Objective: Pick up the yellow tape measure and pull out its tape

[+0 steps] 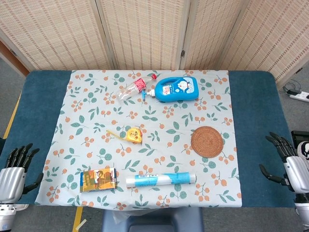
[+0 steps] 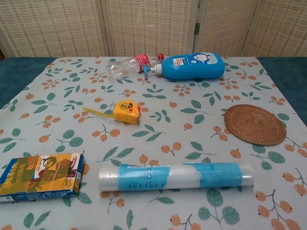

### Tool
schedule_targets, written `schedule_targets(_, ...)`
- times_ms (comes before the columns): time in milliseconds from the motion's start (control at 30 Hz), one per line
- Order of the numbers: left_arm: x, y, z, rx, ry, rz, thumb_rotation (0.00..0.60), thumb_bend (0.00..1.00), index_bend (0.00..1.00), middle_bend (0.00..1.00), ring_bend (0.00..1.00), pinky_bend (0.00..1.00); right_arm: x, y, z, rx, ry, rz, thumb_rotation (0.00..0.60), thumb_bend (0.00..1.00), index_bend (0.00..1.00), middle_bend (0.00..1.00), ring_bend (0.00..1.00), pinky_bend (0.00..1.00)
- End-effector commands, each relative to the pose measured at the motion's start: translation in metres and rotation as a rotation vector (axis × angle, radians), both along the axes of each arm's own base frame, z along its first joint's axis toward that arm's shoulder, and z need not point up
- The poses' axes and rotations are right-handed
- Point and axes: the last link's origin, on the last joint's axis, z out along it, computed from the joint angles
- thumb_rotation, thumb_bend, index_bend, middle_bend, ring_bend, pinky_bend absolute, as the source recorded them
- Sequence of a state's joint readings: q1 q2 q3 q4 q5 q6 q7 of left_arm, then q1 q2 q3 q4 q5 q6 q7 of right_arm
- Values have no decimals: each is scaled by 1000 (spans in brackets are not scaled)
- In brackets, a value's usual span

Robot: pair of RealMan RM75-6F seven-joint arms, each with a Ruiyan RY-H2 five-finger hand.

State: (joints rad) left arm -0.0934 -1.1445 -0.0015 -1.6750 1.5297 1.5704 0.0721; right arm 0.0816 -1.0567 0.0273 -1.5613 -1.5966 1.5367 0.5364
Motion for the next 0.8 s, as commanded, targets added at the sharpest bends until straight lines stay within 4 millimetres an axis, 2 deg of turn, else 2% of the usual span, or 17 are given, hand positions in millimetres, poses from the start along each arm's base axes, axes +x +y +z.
schedule_targets(33, 7, 9, -1, -6, 10, -43, 600, 396, 194, 93, 64, 0, 1, -1, 2, -5, 3, 4, 600, 398, 134, 68, 80, 0)
schedule_targets(167, 22, 28, -7, -36, 7, -117, 600, 396, 200, 94, 64, 0, 5, -3, 5, -20, 4, 17, 600, 398, 134, 67, 78, 0)
schedule_targets(333, 51, 59, -24, -117, -22, -223, 600, 396, 204, 94, 65, 0, 8, -4, 7, -26, 6, 23, 600, 397, 134, 67, 79, 0)
schedule_targets(467, 75, 84, -46, -197, -24, -285, 600, 396, 199, 94, 64, 0, 9, -4, 9, -35, 8, 24, 600, 398, 134, 67, 80, 0)
schedule_targets(567, 94, 105, -70, -278, -16, -310, 600, 392, 213, 94, 64, 0, 10, -5, 9, -37, 10, 23, 600, 397, 134, 67, 80, 0)
schedule_targets(800, 124, 140, -119, -395, 21, -304, 600, 341, 178, 93, 59, 0, 7, -7, 8, -37, 12, 4, 600, 397, 134, 67, 80, 0)
